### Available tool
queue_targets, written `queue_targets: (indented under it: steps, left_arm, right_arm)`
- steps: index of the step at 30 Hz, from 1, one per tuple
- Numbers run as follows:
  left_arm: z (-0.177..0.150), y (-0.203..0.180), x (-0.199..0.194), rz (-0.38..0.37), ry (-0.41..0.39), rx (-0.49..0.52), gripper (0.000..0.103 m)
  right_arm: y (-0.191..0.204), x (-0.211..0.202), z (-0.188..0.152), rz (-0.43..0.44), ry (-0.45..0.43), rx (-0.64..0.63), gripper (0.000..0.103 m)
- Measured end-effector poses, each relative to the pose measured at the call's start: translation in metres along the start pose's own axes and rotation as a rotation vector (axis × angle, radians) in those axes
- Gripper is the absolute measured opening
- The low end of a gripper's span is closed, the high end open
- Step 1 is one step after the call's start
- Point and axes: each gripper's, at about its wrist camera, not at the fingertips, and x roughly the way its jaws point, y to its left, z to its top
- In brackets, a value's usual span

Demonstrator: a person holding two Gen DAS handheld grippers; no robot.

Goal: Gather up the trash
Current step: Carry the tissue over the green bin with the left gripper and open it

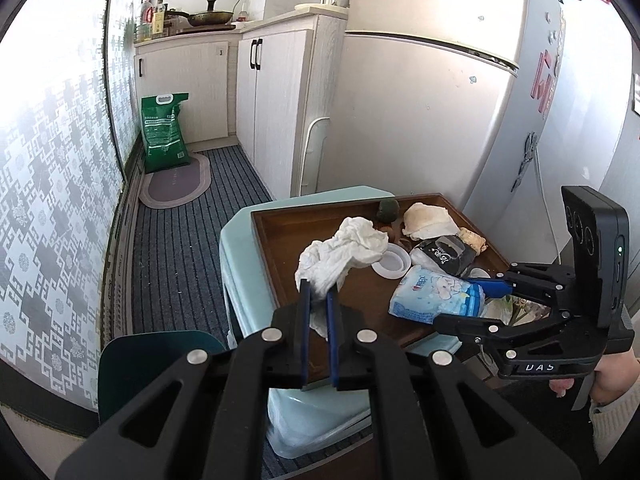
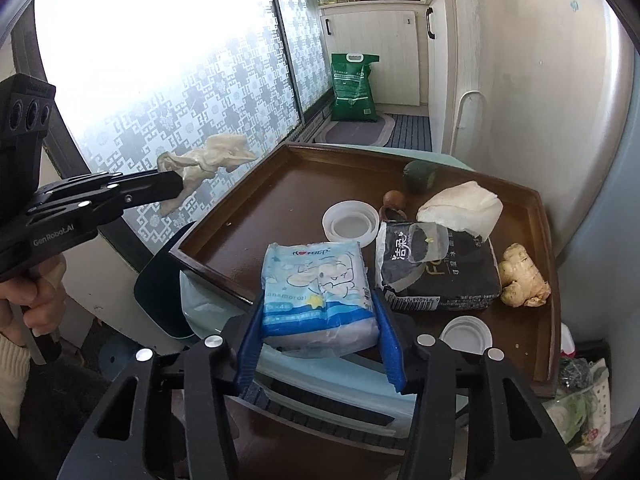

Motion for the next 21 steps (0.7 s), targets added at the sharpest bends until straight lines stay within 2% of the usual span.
queue_targets:
  steps: [11,21]
  left_arm:
    - [-0.015,0.051,-0.036,0.103,-0.035,-0.130,0.008]
    - [-0.052,0.117,-0.042,0.242,0.069,-0.255,0.008]
  right_arm:
    - [0.051,-0.020,0.032,0.026,-0.063,-0.093,0.050]
    - [0.121,0.010,0.071,0.093,-0.026,-0.240,0.050]
